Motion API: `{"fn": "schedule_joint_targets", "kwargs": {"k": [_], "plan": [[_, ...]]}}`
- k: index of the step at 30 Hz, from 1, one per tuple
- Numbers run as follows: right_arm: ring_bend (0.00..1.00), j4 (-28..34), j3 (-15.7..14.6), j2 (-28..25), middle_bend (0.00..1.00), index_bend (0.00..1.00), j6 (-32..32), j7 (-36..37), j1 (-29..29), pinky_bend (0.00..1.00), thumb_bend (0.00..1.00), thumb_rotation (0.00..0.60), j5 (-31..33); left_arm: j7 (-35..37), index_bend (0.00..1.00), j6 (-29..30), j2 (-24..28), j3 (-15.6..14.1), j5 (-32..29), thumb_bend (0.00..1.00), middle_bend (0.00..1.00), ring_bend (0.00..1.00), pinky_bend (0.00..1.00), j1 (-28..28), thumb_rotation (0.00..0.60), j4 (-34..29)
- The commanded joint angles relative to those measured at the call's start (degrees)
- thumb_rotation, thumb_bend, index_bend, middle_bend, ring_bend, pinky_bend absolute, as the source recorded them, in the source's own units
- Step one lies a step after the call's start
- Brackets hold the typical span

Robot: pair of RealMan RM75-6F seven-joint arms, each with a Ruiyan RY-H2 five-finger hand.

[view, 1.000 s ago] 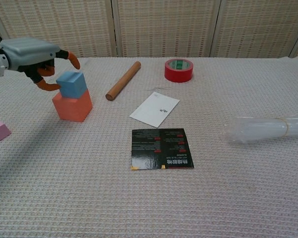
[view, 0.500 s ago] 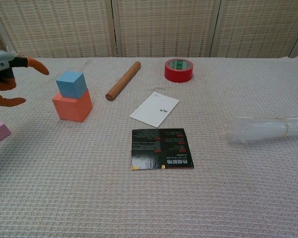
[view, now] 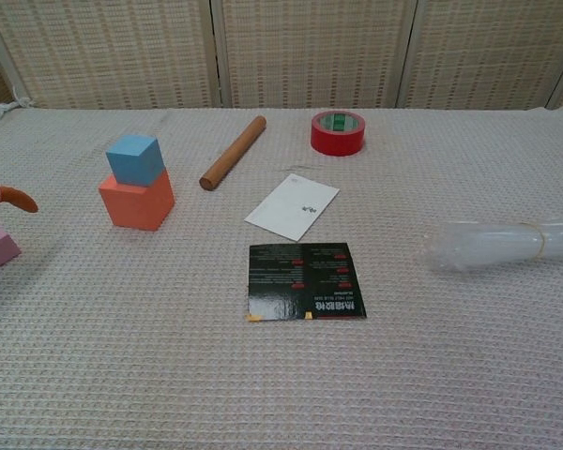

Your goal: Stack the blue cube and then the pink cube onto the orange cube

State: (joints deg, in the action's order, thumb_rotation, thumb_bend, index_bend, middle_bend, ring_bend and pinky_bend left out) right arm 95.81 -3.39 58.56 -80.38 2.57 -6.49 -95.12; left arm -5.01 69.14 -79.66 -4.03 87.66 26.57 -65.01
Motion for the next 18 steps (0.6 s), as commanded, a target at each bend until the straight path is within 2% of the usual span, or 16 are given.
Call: {"fn": "schedule_joint_targets", "kwargs": {"k": [1,8,18], "plan": [[0.00,0.04,-0.01,0.05,0.00,0.00,0.08,-0.17,0.03,0.00,0.29,0.600,0.13,2.22,0.21,-0.61,-4.28,0.02,1.01,0.33,1.00,1.00,1.00,-0.24,0.600,7.60],[0.00,0.08,0.11,0.13,0.00,0.00,0.35,-0.77,0.08,0.00,0.29,0.600,0.76,6.14,0.27,-2.01,-7.60,0.36,1.68,0.33,1.00,1.00,1.00,0.50,0.600,15.68],[0.00,0.31,-0.06,-0.32,0.00,0.00,0.63,-0.31,0.05,0.00,0.29,0.600,0.77,8.86,0.34,-2.98,-10.13,0.43,2.24,0.32,1.00,1.00,1.00,0.83,0.600,22.13]]}}
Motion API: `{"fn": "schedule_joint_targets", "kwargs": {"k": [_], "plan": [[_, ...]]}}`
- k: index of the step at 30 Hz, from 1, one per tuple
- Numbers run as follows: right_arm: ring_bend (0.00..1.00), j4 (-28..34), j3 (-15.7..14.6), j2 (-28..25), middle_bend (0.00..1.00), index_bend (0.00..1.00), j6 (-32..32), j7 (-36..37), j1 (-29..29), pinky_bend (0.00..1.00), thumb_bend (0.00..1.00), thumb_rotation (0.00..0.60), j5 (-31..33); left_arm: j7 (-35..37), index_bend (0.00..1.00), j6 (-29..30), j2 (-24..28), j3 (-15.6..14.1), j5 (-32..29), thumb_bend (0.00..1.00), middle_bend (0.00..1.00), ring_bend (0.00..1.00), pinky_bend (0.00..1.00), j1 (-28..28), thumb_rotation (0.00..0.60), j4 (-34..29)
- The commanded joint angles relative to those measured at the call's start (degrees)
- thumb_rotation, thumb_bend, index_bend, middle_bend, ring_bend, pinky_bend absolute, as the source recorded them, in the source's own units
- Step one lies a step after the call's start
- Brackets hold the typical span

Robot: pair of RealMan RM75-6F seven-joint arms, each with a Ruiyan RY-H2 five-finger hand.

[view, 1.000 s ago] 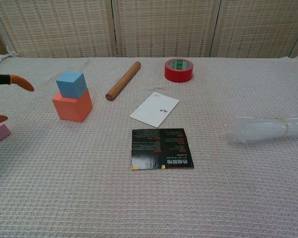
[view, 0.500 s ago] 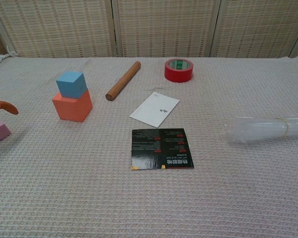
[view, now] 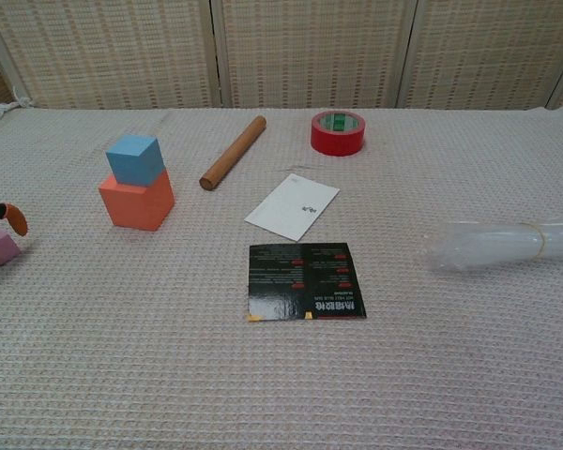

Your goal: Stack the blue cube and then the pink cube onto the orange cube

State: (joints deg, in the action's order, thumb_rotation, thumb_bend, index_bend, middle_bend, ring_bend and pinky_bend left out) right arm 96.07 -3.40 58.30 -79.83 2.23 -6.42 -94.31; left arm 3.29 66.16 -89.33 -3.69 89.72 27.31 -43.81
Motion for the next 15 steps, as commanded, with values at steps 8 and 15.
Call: {"fn": "schedule_joint_targets", "kwargs": {"k": [8,15], "plan": [[0.00,0.46,-0.39,-0.41,0.00,0.00,0.33,0.19,-0.05,0.00,0.29,0.600,-0.39,1.63,0.41,0.62,-2.79,0.22,0.85,0.33,1.00,1.00,1.00,0.26,0.600,6.63],[0.00,0.60,-0.46,-0.44,0.00,0.00,0.48,0.16,-0.07,0.00,0.29,0.600,-0.39,3.57,0.48,1.81,-4.25,0.26,1.43,0.33,1.00,1.00,1.00,0.28,0.600,9.68]]}}
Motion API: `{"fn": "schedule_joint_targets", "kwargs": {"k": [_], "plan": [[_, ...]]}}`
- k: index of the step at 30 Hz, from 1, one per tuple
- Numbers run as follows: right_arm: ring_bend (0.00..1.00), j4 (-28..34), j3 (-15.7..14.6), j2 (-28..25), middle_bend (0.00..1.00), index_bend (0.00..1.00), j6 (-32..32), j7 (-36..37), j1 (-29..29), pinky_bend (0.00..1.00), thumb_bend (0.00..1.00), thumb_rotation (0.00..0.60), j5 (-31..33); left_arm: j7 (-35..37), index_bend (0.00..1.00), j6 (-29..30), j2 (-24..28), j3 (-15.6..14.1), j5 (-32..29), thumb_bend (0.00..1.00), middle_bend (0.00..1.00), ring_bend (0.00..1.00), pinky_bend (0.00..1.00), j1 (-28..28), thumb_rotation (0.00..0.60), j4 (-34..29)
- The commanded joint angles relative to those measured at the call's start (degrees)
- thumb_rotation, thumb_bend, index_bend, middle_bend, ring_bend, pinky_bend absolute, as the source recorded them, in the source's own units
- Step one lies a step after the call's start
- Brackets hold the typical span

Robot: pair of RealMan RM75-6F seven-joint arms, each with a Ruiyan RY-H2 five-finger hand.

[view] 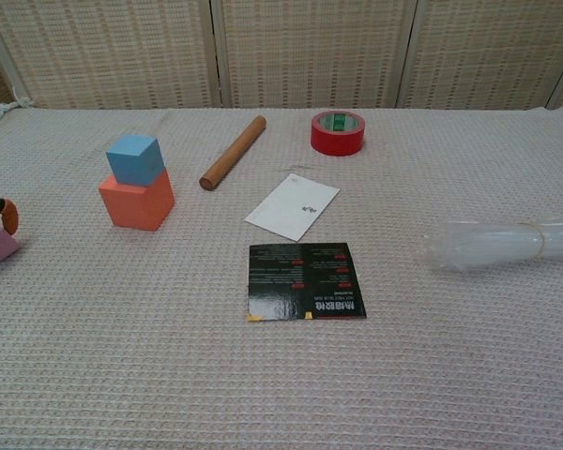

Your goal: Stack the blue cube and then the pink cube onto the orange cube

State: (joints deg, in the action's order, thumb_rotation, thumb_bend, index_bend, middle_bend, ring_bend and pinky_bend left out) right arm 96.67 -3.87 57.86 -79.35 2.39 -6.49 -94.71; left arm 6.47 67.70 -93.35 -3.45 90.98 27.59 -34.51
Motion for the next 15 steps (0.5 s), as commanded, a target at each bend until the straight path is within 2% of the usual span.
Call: {"fn": "schedule_joint_targets", "kwargs": {"k": [1,4,7,10,15], "plan": [[0.00,0.00,0.00,0.01,0.00,0.00,0.03,0.01,-0.01,0.00,0.29,0.600,0.00,0.65,0.49,0.42,-0.29,0.03,0.21,0.33,1.00,1.00,1.00,0.00,0.600,0.47],[0.00,-0.04,-0.03,-0.02,0.00,0.00,0.25,0.11,-0.13,0.00,0.29,0.600,-0.01,2.08,0.50,2.50,0.43,0.17,0.67,0.33,1.00,1.00,1.00,-0.21,0.600,-0.85],[0.00,-0.05,-0.09,-0.11,0.00,0.00,0.37,0.31,-0.21,0.00,0.29,0.600,-0.14,1.91,0.51,4.00,2.41,0.12,1.08,0.34,1.00,1.00,1.00,-0.50,0.600,-4.70],[0.00,-0.05,-0.19,-0.23,0.00,0.00,0.45,0.60,-0.30,0.00,0.29,0.600,-0.37,-0.47,0.51,5.21,6.06,0.11,1.49,0.34,1.00,1.00,1.00,-0.64,0.600,-11.85],[0.00,-0.09,-0.55,-0.56,0.00,0.00,0.61,1.45,-0.54,0.00,0.29,0.600,-1.22,-10.19,0.52,4.65,15.85,1.28,0.27,0.34,1.00,1.00,1.00,-0.23,0.600,-30.62]]}}
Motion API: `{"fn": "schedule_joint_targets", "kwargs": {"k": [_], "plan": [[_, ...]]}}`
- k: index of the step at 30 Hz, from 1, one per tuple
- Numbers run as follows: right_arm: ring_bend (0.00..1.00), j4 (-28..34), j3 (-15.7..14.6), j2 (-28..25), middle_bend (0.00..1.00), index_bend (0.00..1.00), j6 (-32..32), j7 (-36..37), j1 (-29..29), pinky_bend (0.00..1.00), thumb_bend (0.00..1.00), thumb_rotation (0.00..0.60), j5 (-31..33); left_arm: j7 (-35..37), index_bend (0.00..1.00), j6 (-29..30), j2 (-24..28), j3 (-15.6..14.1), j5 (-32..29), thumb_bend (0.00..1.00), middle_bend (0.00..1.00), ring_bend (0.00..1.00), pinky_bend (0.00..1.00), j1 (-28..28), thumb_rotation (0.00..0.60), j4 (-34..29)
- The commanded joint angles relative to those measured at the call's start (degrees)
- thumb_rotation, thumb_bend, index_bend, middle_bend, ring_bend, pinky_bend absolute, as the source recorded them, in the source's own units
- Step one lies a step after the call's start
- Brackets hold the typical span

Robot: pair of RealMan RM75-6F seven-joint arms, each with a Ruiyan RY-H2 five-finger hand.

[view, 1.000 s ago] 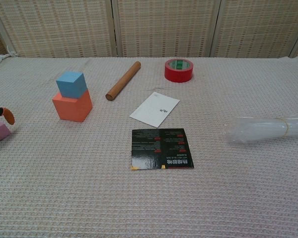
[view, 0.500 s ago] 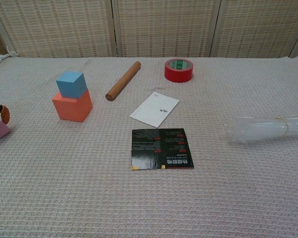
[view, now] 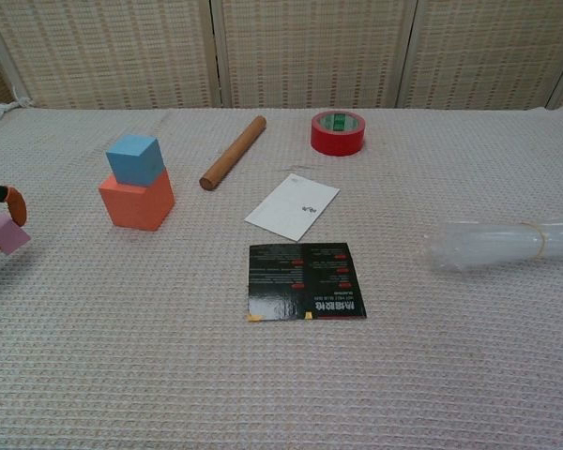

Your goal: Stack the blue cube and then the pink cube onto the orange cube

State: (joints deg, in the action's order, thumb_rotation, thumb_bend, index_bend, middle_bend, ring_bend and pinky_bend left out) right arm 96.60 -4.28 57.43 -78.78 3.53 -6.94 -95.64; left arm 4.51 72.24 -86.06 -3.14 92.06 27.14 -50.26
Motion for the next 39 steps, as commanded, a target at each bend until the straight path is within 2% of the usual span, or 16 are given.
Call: {"fn": "schedule_joint_targets", "kwargs": {"k": [1,5,11,14,19,23,28,35,39], "plan": [[0.00,-0.02,-0.21,-0.23,0.00,0.00,0.00,0.53,-0.13,0.00,0.29,0.600,-0.51,-10.69,0.52,-0.38,10.49,1.41,-1.51,0.34,1.00,1.00,1.00,0.34,0.600,-18.58],[0.00,-0.12,-0.58,-0.75,0.00,0.00,-0.13,1.85,-0.33,0.00,0.29,0.600,-1.51,-21.64,0.52,-2.39,18.14,3.95,-6.00,0.34,1.00,1.00,1.00,0.78,0.600,-34.09],[0.00,-0.20,-1.20,-1.53,0.00,0.00,-0.39,3.99,-0.65,0.00,0.29,0.600,-3.08,-33.56,0.50,-7.20,25.72,7.55,-16.30,0.34,1.00,1.00,1.00,2.64,0.600,-51.44],[0.00,-0.28,-1.53,-1.95,0.00,0.00,-0.54,4.91,-0.81,0.00,0.29,0.600,-3.90,-42.54,0.50,-7.37,27.35,9.59,-22.27,0.34,1.00,1.00,1.00,4.38,0.600,-57.23],[0.00,-0.38,-1.86,-2.75,0.00,0.00,-1.08,6.94,-0.95,0.00,0.29,0.600,-4.70,-56.18,0.50,-5.48,26.65,12.43,-35.01,0.35,1.00,1.00,1.00,8.00,0.600,-65.60],[0.00,-0.46,-2.11,-3.54,0.00,0.00,-1.25,8.52,-1.06,0.00,0.29,0.600,-4.90,-66.69,0.50,-2.10,23.28,14.24,-44.86,0.35,1.00,1.00,1.00,12.78,0.600,-68.68],[0.00,-0.61,-1.22,-4.02,0.00,0.00,-3.36,9.52,-0.30,0.00,0.29,0.600,-3.61,-75.45,0.50,1.85,17.51,16.86,-56.72,0.35,1.00,1.00,1.00,19.58,0.600,-68.36],[0.00,-0.61,0.83,-4.37,0.00,0.00,-5.92,9.01,1.23,0.00,0.29,0.600,0.45,-79.20,0.50,3.93,12.03,19.02,-65.11,0.35,1.00,1.00,1.00,26.31,0.600,-65.20],[0.00,-0.57,1.03,-4.91,0.00,0.00,-5.56,9.94,1.27,0.00,0.29,0.600,1.11,-79.41,0.50,3.82,10.18,19.80,-68.32,0.35,1.00,1.00,1.00,29.03,0.600,-62.93]]}}
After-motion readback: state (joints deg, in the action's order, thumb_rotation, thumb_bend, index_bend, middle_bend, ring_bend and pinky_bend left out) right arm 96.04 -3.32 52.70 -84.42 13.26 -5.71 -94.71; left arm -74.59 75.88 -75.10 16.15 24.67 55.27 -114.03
